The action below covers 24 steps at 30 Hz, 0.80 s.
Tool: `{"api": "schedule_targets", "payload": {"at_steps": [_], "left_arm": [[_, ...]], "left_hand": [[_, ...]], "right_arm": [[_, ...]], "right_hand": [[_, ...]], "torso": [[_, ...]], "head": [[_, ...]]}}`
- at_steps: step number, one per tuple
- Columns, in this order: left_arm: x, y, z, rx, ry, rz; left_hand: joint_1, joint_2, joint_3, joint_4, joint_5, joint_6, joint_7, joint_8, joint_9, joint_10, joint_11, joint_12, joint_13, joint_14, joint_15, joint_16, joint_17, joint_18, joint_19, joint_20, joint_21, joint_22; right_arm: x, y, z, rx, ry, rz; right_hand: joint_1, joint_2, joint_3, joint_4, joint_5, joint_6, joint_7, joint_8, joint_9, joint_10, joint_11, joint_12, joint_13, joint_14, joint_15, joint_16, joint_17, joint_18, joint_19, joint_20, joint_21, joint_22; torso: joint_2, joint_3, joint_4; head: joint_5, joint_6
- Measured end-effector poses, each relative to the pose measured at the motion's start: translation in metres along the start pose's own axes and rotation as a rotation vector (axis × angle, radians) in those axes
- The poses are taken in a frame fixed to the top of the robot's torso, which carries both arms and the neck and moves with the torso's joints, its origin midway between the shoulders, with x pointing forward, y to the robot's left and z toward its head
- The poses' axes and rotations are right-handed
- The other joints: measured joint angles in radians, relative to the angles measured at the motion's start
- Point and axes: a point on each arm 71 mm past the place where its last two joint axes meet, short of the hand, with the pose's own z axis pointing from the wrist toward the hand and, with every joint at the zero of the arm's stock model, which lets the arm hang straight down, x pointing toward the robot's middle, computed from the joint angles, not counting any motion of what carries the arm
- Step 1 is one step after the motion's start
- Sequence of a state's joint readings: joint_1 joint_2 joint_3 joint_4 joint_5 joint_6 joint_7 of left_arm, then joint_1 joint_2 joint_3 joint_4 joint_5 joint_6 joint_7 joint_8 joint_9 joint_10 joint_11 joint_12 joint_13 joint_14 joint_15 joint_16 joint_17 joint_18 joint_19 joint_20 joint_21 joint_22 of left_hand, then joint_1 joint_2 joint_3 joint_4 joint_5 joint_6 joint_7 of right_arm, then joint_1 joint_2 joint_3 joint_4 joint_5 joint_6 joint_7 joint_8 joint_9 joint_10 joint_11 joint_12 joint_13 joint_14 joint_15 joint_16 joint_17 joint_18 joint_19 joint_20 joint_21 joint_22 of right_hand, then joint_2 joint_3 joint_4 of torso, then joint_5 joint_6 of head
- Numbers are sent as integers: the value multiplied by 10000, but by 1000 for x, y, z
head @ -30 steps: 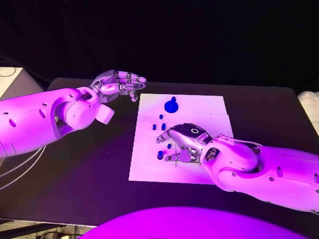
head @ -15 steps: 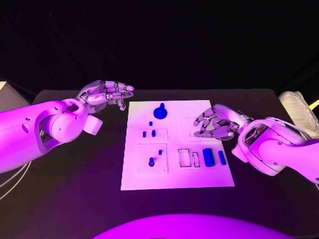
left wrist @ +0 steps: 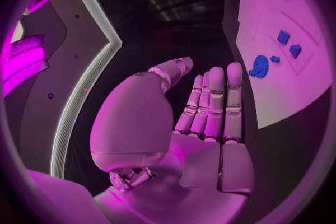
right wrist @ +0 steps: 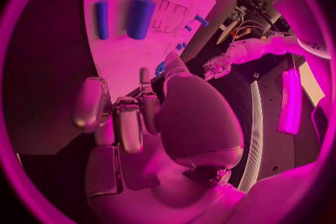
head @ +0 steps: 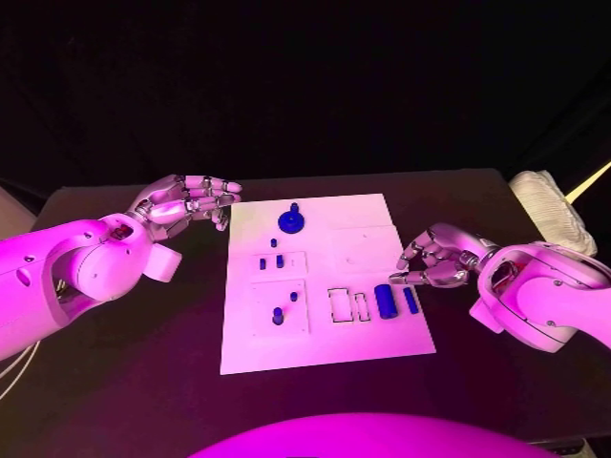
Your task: Assemble the parts on the task board
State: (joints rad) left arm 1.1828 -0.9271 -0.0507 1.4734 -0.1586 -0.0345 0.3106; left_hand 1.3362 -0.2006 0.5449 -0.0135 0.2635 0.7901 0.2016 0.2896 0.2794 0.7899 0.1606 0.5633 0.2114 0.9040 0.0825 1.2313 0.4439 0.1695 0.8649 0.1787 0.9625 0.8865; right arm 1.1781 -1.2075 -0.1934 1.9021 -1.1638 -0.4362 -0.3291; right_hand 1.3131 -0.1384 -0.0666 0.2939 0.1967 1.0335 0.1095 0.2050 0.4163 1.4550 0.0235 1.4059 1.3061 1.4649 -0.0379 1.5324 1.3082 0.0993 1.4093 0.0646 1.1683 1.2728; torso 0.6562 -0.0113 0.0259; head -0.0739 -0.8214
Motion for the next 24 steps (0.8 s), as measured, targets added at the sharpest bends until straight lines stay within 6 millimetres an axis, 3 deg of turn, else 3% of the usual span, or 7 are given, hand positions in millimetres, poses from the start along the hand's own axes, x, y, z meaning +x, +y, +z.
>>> {"api": "schedule_targets", "payload": {"at_steps": [4,9,11,24], "left_arm": [[2,0,0,19,37,-41],[2,0,-1,32,44,-63],[2,0,-1,33,42,-70],[2,1,-2,31,51,-91]], "left_hand": [[0,0,0,0,0,0,0,0,0,0,0,1,0,0,0,0,0,0,0,0,0,-2],[0,0,0,0,0,0,0,0,0,0,0,1,0,0,0,0,0,-1,0,0,0,-1],[0,0,0,0,0,0,0,0,0,0,0,1,0,0,0,0,0,0,0,0,0,-1],[1,0,-41,41,0,1,1,0,0,0,0,1,-9,0,0,0,1,0,0,0,0,-13]], "right_arm": [[11,-6,-3,414,284,-333],[23,-7,-3,730,520,-675],[27,-7,-2,789,574,-783],[45,-2,6,939,759,-1198]], "right_hand": [[-340,42,-334,-2,475,-1,0,108,67,74,5,271,21,0,0,97,0,0,59,-15,161,167],[-340,42,-442,10,475,-1,1,115,93,74,5,372,21,0,1,116,-1,1,73,-2,255,268],[-340,42,-462,2,475,-1,0,121,97,74,5,385,21,0,1,154,-1,-152,108,-37,270,301],[-563,185,-637,9,474,51,-51,231,149,73,5,371,19,0,1,153,-3,-150,108,-37,302,305]], "torso": [[0,-2,5],[12,-1,16],[18,-5,20],[23,-4,22]], "head": [[-84,-6],[-147,-22],[-154,-39],[-141,-109]]}}
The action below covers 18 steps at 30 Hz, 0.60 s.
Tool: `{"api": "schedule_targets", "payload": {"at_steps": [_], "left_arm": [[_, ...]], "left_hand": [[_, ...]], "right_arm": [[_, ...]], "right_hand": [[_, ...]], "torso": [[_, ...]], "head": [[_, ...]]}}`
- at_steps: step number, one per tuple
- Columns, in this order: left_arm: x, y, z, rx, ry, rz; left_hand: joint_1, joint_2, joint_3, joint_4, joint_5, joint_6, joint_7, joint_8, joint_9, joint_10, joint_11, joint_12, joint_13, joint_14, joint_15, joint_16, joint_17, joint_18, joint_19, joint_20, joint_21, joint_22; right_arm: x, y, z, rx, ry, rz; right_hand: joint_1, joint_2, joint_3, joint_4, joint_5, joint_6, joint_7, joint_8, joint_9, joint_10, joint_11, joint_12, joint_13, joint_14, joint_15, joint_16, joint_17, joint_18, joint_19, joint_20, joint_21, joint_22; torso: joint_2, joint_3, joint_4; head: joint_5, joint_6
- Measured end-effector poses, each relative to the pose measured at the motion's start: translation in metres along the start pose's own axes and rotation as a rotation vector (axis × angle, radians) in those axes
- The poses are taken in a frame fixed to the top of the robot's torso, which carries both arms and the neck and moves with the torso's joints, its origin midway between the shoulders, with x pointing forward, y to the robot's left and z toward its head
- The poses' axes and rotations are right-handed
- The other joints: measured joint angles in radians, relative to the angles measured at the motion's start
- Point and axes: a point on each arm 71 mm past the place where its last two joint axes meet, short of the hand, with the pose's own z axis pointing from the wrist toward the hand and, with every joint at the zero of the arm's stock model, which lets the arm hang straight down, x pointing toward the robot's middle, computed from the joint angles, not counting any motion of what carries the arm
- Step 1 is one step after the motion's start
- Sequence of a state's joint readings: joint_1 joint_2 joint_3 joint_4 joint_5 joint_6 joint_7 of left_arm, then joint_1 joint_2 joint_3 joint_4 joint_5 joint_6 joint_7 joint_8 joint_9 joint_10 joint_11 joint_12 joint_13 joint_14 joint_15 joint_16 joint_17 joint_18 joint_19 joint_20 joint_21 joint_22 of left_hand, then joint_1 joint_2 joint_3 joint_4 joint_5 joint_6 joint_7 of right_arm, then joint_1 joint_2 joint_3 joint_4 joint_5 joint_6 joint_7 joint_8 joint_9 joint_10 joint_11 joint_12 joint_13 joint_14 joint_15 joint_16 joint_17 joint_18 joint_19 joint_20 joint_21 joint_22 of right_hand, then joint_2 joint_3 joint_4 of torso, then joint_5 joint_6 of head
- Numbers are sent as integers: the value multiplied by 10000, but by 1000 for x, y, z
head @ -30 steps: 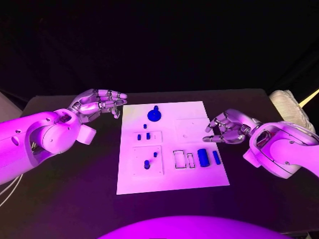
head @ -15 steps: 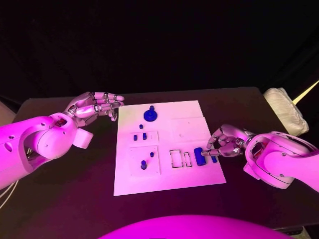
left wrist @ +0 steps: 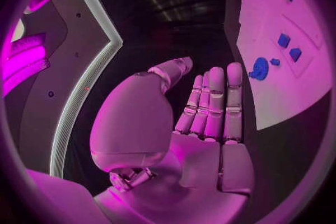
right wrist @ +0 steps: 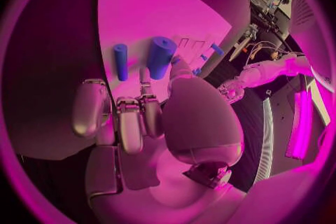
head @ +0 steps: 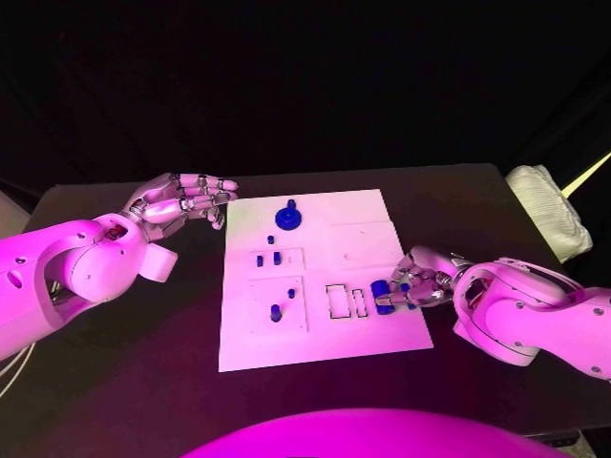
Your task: Assemble the parts on the task board
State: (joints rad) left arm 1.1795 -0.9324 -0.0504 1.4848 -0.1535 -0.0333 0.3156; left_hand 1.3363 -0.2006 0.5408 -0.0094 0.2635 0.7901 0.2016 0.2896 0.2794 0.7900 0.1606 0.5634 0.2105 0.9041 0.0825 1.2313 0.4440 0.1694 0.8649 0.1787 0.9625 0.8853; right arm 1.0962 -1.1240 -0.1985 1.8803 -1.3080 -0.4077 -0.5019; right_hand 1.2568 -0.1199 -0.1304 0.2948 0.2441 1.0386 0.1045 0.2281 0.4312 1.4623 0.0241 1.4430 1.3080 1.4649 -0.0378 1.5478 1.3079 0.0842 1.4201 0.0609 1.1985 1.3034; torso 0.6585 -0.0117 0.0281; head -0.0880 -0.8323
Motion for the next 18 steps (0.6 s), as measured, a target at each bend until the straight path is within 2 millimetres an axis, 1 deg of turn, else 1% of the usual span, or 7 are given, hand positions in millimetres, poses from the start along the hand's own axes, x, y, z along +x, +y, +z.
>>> {"api": "schedule_targets", "payload": {"at_steps": [2,7,10,12,14,17,18], "left_arm": [[0,0,0,-4,4,-3],[0,0,0,-19,-3,-2],[-1,0,-1,-27,-14,0],[-1,0,-1,-30,-15,0],[-1,0,-1,-34,-18,1],[-1,0,-1,-37,-22,2],[-1,0,-1,-38,-23,3]], "left_hand": [[-29,28,0,0,0,0,0,32,0,0,0,0,0,0,0,0,0,0,0,0,-39,0],[-40,40,0,0,0,0,0,49,0,0,0,0,0,0,0,0,0,0,0,0,-39,0],[-40,40,0,0,0,0,0,49,0,0,0,0,0,0,0,0,1,0,0,0,-39,1],[-40,40,-1,1,0,-25,18,49,0,0,0,0,1,0,0,0,1,0,0,0,-39,-3],[-40,40,-27,27,0,-58,-12,49,0,0,0,0,1,0,0,0,1,0,0,0,-39,-9],[-40,40,-27,27,0,-57,-14,49,0,0,0,0,1,0,0,0,1,0,0,0,-38,-9],[-40,40,-27,27,0,-56,-14,49,0,0,0,0,1,0,0,0,1,1,0,0,-39,-9]], "right_arm": [[3,1,2,13,44,-59],[6,2,6,47,115,-203],[7,4,8,43,128,-275],[7,4,10,39,132,-318],[7,5,11,41,135,-351],[7,5,11,35,133,-371],[7,5,11,30,130,-368]], "right_hand": [[-84,-2,-30,6,-5,13,-13,4,12,0,0,0,0,0,0,0,0,-1,0,0,0,0],[-228,122,-75,-4,-81,62,-59,125,101,0,0,-41,-1,0,0,0,-1,-1,0,0,-23,0],[-238,133,-87,6,-82,81,-72,227,112,1,-2,-42,-1,16,-16,0,-1,-1,0,0,-40,2],[-236,135,-87,6,-82,114,-72,275,123,36,-37,-42,-1,37,-37,0,-1,0,0,0,-40,18],[-115,256,-87,6,21,163,-89,311,126,36,-37,-42,-2,0,-73,0,-2,-1,-1,0,-40,46],[30,400,-55,-28,192,201,-125,310,126,39,-40,-42,-2,0,-73,0,-2,0,2,-3,-40,48],[86,456,-40,-44,313,244,-167,309,126,44,-99,-42,-2,22,-94,0,-2,0,40,-41,2,48]], "torso": [[0,0,0],[2,0,5],[1,-5,6],[1,-4,6],[0,-12,5],[-3,-15,0],[-5,-16,0]], "head": [[6,-17],[43,-36],[59,-57],[61,-70],[63,-78],[63,-86],[61,-87]]}}
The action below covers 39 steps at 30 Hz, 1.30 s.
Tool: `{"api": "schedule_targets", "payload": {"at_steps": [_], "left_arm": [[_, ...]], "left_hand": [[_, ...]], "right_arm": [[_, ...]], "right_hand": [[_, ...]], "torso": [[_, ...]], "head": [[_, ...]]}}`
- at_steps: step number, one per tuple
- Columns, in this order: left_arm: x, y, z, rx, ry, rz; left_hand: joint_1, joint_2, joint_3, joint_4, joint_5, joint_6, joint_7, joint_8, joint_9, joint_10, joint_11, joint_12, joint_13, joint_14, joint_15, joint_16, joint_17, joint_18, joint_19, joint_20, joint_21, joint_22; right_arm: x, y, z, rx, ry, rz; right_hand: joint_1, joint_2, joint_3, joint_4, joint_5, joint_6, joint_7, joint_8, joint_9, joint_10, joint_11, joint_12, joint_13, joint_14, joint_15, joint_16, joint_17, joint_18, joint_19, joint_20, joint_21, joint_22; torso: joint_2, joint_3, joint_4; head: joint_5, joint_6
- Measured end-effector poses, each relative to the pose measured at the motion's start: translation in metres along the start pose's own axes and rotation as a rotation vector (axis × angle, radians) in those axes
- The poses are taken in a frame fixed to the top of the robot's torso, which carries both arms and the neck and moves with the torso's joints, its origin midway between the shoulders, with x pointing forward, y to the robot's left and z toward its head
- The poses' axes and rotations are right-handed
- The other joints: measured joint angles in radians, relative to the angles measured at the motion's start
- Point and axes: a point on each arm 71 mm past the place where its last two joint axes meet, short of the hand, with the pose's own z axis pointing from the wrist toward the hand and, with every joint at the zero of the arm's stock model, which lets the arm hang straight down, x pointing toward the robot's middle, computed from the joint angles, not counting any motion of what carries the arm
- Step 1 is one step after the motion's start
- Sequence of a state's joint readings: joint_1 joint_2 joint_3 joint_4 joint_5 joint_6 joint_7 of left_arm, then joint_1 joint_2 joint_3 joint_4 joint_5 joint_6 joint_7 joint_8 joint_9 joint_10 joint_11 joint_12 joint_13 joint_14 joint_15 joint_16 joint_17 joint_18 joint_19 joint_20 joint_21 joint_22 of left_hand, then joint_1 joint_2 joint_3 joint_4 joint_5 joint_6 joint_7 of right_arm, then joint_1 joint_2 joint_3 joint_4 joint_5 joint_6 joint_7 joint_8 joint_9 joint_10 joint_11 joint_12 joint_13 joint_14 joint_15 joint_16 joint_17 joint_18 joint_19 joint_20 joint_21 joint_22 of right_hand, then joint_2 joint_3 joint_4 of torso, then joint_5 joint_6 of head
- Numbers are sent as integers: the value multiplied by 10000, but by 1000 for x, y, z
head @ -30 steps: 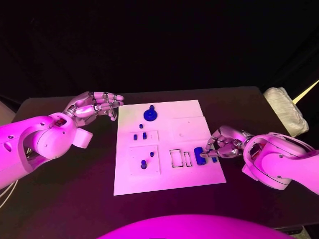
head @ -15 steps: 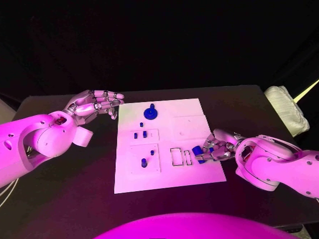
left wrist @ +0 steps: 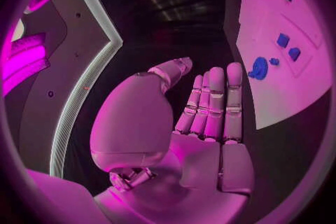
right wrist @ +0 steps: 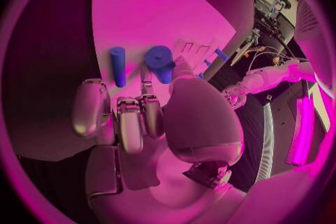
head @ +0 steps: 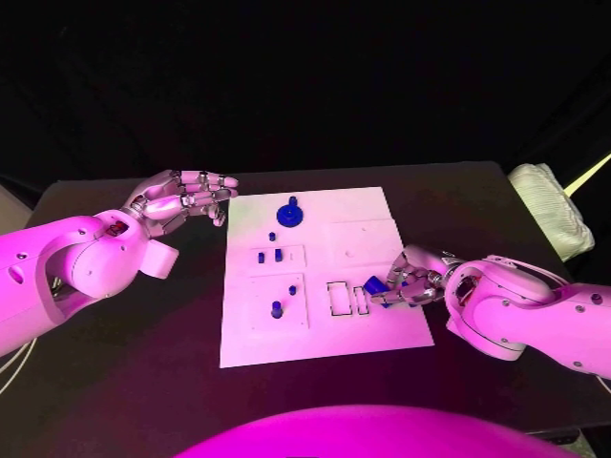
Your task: Assemble the parts on the task board
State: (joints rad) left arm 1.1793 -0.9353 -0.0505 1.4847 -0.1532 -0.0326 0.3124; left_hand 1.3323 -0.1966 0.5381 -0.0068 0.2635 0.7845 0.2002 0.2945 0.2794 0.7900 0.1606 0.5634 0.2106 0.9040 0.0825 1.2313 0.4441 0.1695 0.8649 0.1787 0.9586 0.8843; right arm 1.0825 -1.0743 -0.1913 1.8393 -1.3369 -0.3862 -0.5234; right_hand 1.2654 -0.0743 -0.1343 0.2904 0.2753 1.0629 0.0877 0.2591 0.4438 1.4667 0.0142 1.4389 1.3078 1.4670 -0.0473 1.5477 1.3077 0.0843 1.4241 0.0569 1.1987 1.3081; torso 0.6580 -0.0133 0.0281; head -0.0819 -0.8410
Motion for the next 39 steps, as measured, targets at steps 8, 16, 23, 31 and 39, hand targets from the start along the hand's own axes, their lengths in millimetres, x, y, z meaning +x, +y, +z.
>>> {"api": "schedule_targets", "payload": {"at_steps": [8,16,23,31,39], "left_arm": [[0,0,0,-6,-10,3],[-3,1,0,-26,-70,23],[-6,1,0,-52,-140,46],[-5,1,1,-62,-132,45],[-5,2,1,-75,-122,41]], "left_hand": [[0,0,0,0,0,1,-1,0,0,0,0,0,1,0,0,0,0,-1,0,0,0,0],[1,0,0,0,0,1,-1,0,0,-36,-36,0,-8,0,0,0,1,-1,0,0,0,1],[1,0,1,0,0,2,-1,0,0,-35,-36,42,-8,0,0,0,1,0,0,0,1,2],[1,0,1,-1,0,2,-1,0,0,-35,-35,50,-8,0,0,0,1,0,0,0,1,-4],[1,0,29,27,0,2,-1,-1,0,-73,3,50,-7,-36,36,0,1,-1,0,0,1,-6]], "right_arm": [[2,0,-2,18,-107,345],[-3,6,-7,-131,-290,1000],[-18,23,-8,-582,-544,1406],[-13,39,-4,-866,-142,1703],[0,46,1,-880,528,1692]], "right_hand": [[329,244,32,20,564,176,-176,161,-27,-18,-125,131,-1,-18,-119,0,-1,0,48,-48,76,-1],[461,375,97,-5,640,226,-156,163,-58,16,-162,194,-1,-17,-124,39,-2,1,84,-84,116,-2],[461,375,158,-1,640,225,-156,181,-58,-17,-196,164,-2,-21,-191,39,-2,0,75,-93,141,-3],[539,297,305,9,180,225,-157,182,-58,4,-218,73,-3,-21,-191,39,-3,-1,28,-140,55,-4],[562,380,306,8,75,224,-157,182,-58,18,-232,41,-3,-22,-191,39,-3,0,28,-140,-2,-5]], "torso": [[-11,2,-3],[-18,6,-6],[-16,9,-6],[2,-1,-1],[5,-9,12]], "head": [[-14,0],[-20,35],[-32,56],[-29,44],[-5,14]]}}
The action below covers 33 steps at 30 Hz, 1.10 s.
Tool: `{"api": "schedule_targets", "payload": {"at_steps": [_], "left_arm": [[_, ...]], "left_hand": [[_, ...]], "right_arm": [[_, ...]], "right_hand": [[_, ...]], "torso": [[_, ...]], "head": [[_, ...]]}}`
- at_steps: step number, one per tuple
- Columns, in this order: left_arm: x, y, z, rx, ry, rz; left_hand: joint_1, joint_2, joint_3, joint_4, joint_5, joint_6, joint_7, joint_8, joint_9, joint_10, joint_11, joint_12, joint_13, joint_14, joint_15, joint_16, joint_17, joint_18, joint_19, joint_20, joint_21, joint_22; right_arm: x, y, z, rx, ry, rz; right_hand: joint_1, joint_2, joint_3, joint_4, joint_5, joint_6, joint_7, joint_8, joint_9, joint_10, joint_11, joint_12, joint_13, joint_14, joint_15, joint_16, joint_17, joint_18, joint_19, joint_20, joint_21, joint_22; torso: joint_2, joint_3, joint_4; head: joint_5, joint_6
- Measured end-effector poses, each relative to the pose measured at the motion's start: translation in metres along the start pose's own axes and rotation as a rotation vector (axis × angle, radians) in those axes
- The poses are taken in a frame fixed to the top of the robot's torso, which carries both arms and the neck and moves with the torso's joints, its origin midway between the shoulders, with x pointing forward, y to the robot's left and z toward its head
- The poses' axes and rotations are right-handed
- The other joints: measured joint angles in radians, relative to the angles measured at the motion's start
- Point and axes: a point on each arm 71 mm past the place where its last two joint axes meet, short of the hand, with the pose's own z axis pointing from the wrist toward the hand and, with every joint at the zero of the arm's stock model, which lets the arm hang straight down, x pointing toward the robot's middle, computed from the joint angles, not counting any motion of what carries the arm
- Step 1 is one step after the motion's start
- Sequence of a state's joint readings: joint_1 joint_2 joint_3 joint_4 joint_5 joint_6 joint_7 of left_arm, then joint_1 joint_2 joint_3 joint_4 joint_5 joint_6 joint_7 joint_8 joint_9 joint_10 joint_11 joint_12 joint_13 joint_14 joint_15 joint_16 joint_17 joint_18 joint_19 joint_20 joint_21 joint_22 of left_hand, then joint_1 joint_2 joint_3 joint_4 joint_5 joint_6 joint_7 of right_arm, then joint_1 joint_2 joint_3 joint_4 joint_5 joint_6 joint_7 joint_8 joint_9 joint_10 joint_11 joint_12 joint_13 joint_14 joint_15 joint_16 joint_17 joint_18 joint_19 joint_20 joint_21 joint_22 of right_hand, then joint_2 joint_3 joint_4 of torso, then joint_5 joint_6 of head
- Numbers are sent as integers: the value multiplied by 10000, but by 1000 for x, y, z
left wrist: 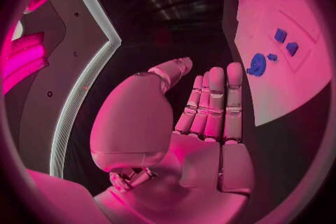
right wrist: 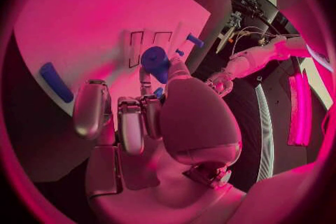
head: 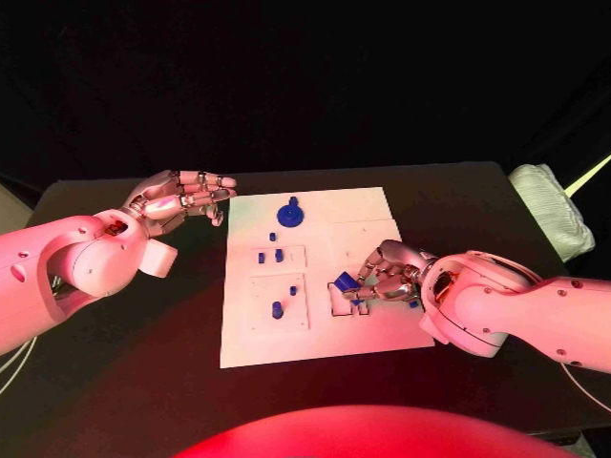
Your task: Assemble the parts on the task board
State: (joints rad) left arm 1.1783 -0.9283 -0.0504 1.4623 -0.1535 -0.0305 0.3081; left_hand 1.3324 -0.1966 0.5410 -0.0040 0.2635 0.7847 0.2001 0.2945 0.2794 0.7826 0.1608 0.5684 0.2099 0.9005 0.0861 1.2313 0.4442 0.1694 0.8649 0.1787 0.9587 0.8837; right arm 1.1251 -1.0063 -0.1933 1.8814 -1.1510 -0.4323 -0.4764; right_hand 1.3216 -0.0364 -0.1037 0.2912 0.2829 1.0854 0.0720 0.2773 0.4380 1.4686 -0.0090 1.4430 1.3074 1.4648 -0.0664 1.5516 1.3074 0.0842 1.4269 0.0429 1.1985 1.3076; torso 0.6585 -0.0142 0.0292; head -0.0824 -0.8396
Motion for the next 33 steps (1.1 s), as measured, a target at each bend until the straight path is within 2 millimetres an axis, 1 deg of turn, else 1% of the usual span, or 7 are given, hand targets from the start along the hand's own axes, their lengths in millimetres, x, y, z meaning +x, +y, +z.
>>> {"api": "schedule_targets", "payload": {"at_steps": [3,10,15,17,27,29,33], "left_arm": [[0,0,0,-2,-6,3],[-1,0,-1,-11,-21,7],[-1,0,-1,-23,-21,8],[-1,0,-1,-29,-19,8],[-1,1,-2,-81,-17,9],[-1,1,-2,-98,-16,11],[-2,1,-2,-131,-21,14]], "left_hand": [[0,0,0,0,0,0,0,0,0,0,0,0,0,0,0,0,0,0,0,0,0,0],[0,0,0,0,0,0,0,0,0,0,0,0,1,0,0,0,0,1,0,0,0,0],[0,0,-29,29,0,0,0,0,0,0,0,0,-8,1,0,0,0,1,0,0,0,-10],[0,0,-29,29,0,0,0,0,0,1,0,0,-8,1,0,0,0,0,0,0,0,-10],[-40,40,-1,57,0,0,0,0,0,1,-1,0,-8,1,0,0,0,0,0,0,-39,-16],[-40,40,-1,56,0,0,0,0,0,1,-1,0,-7,1,-1,0,0,1,0,0,-40,-20],[-40,40,-1,56,0,0,-1,0,0,1,-1,0,-7,1,0,0,0,1,0,0,-39,-20]], "right_arm": [[4,2,1,-11,168,-20],[6,3,3,63,299,-117],[7,3,4,113,246,-244],[7,3,4,120,229,-288],[8,5,6,127,214,-490],[8,5,6,109,205,-521],[8,6,6,74,187,-566]], "right_hand": [[-107,107,0,0,252,24,24,0,-3,0,0,0,0,0,0,0,0,0,8,-8,0,0],[-310,279,-5,4,272,37,37,0,-25,0,1,0,-1,0,1,0,-1,-1,37,-37,0,-1],[-586,231,-34,32,272,38,38,24,-25,0,2,0,-1,0,1,0,-1,0,38,-36,0,-1],[-665,254,-34,32,273,38,39,148,-25,0,2,0,-1,0,1,0,-1,0,37,-36,0,-2],[-842,183,-162,15,273,42,36,172,-26,0,3,0,-1,0,1,0,7,0,37,-36,37,-3],[-942,163,-245,13,507,66,12,174,-25,0,3,0,5,0,1,0,7,-1,37,-36,37,-3],[-942,163,-246,14,562,75,4,174,-24,0,3,0,7,0,1,0,6,0,37,-36,36,-3]], "torso": [[1,8,0],[1,14,-6],[-1,26,-18],[-3,26,-22],[-6,26,-23],[-6,26,-23],[-6,22,-18]], "head": [[22,-14],[58,-50],[70,-53],[70,-54],[80,-84],[84,-89],[91,-110]]}}
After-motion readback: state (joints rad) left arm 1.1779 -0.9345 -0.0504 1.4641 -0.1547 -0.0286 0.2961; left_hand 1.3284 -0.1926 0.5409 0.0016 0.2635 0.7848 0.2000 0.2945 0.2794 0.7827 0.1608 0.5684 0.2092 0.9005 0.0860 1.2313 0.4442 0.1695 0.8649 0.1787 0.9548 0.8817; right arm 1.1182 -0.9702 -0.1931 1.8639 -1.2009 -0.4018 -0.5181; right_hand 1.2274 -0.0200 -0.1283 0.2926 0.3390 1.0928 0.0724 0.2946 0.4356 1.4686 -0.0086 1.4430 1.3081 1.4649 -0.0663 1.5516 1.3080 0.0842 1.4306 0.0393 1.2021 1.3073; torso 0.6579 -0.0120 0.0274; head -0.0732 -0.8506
